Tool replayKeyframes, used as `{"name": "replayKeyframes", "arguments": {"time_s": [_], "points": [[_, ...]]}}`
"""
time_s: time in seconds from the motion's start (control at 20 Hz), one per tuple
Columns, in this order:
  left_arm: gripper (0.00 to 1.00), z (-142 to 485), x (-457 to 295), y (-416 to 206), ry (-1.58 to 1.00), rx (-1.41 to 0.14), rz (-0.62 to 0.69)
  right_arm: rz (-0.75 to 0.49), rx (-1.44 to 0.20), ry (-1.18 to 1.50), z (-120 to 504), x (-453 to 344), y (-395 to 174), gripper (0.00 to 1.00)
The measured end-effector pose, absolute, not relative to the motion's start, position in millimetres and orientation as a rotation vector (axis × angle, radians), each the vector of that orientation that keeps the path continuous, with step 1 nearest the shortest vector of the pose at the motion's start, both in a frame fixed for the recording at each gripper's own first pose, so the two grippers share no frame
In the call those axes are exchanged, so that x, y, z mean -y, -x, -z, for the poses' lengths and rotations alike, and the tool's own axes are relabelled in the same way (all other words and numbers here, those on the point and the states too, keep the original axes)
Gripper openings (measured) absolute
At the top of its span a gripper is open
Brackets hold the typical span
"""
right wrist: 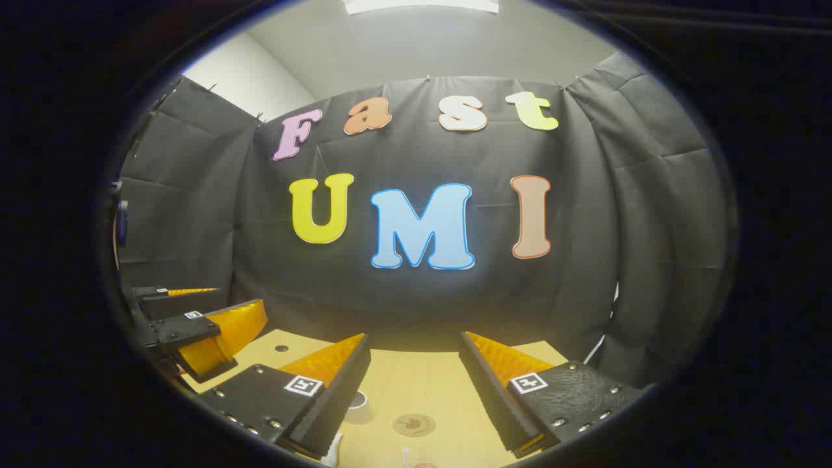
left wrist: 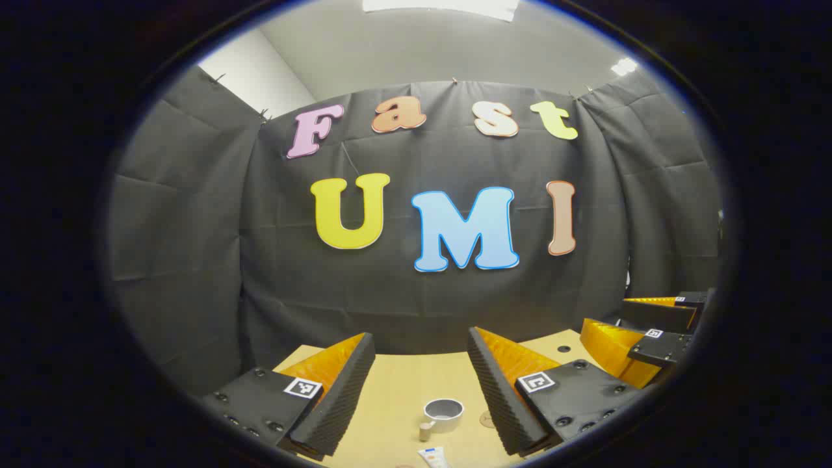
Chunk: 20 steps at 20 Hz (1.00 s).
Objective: Put the toothbrush and toothpaste on the desktop into the cup, then pick up the cup and place it on the coaster on the desktop.
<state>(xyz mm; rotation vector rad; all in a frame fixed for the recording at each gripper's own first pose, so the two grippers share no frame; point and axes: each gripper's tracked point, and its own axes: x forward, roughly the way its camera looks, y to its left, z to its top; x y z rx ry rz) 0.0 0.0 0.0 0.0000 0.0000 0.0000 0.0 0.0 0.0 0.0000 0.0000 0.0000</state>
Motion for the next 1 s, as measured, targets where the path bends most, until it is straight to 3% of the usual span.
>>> {"name": "replayKeyframes", "arguments": {"time_s": [0.05,0.15,0.4,0.6,0.65,1.0], "points": [[0.93,1.6,0.4,0.5,0.000,-0.001,0.002,0.001,-0.001,0.000,1.1,0.5,0.5,0.89],[0.97,1.6,3.0,0.5,-0.002,-0.003,0.005,0.005,0.001,-0.001,1.4,2.4,1.3,0.89],[0.94,5.8,7.1,-1.6,-0.003,-0.017,0.017,0.010,-0.004,-0.001,3.1,3.2,0.3,0.89],[0.97,12.2,6.7,-2.7,-0.005,-0.037,0.018,0.008,-0.010,0.001,5.8,2.5,-0.6,0.89],[0.94,15.8,8.6,-3.3,0.000,-0.052,0.024,0.008,-0.022,0.000,10.2,2.1,-0.8,0.89],[0.98,91.6,18.6,-8.5,0.035,-0.252,0.085,-0.034,-0.276,-0.011,88.1,-2.4,-6.4,0.90]]}}
